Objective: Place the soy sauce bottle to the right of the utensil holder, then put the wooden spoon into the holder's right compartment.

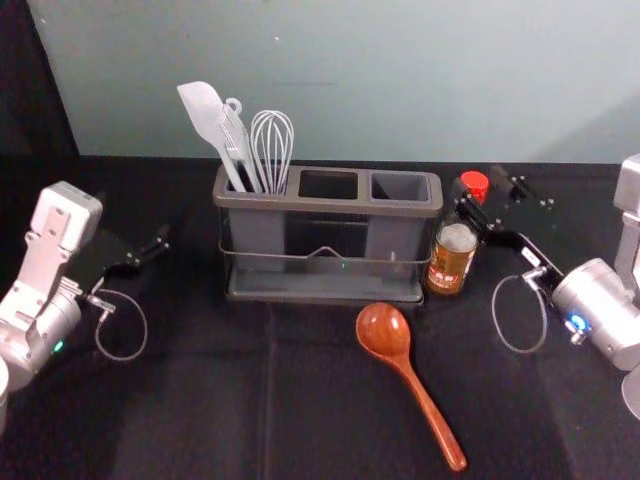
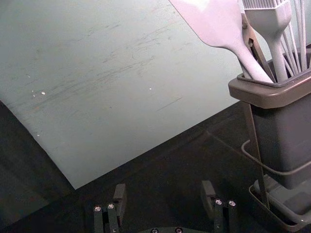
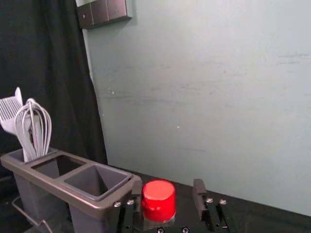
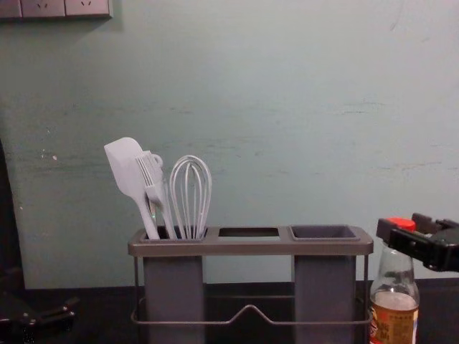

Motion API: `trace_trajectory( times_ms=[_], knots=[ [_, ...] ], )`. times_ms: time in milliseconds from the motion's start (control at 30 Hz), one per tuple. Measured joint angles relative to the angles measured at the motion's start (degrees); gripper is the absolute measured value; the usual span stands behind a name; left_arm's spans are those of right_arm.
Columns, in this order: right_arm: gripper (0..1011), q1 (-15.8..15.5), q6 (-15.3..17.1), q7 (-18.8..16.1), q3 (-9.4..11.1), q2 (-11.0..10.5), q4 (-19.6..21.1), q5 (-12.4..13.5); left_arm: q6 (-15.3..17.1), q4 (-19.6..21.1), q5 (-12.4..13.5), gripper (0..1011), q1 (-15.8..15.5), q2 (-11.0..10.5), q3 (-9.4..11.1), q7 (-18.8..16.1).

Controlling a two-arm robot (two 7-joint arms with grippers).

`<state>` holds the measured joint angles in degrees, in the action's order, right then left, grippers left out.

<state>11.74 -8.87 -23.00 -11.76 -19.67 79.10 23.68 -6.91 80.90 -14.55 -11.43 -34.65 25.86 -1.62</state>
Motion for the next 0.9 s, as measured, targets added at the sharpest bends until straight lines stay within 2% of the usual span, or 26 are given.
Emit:
trace_trajectory(
  times_ms=[133, 167, 233, 267, 467, 767, 900],
  knots=[
    [729, -1.06, -0.02, 0.53, 0.83, -0.29, 2.06, 0.06, 0.0, 0.0, 0.0, 1005, 0.0, 0.0, 0.0, 0.0],
    [785, -1.7, -0.03, 0.78, 1.2, -0.49, 3.11, 0.1, 0.0, 0.0, 0.0, 1005, 0.0, 0.0, 0.0, 0.0],
    [818, -2.37, 0.0, 0.92, 1.59, -0.74, 4.14, 0.14, 0.0, 0.0, 0.0, 1005, 0.0, 0.0, 0.0, 0.0],
    [872, -3.1, 0.11, 1.14, 1.92, -1.07, 5.39, 0.15, 0.0, 0.0, 0.0, 1005, 0.0, 0.0, 0.0, 0.0],
    [1003, -6.17, 1.64, 1.76, 2.59, -2.5, 9.59, -0.25, 0.0, 0.0, 0.0, 1005, 0.0, 0.0, 0.0, 0.0],
    [1002, -12.45, 3.52, 2.5, 3.03, -4.91, 16.41, -1.74, 0.0, 0.0, 0.0, 1005, 0.0, 0.0, 0.0, 0.0],
    [1002, -15.19, 4.66, 3.57, 2.17, -6.11, 19.42, -5.02, 0.0, 0.0, 0.0, 1005, 0.0, 0.01, 0.0, 0.0]
  ],
)
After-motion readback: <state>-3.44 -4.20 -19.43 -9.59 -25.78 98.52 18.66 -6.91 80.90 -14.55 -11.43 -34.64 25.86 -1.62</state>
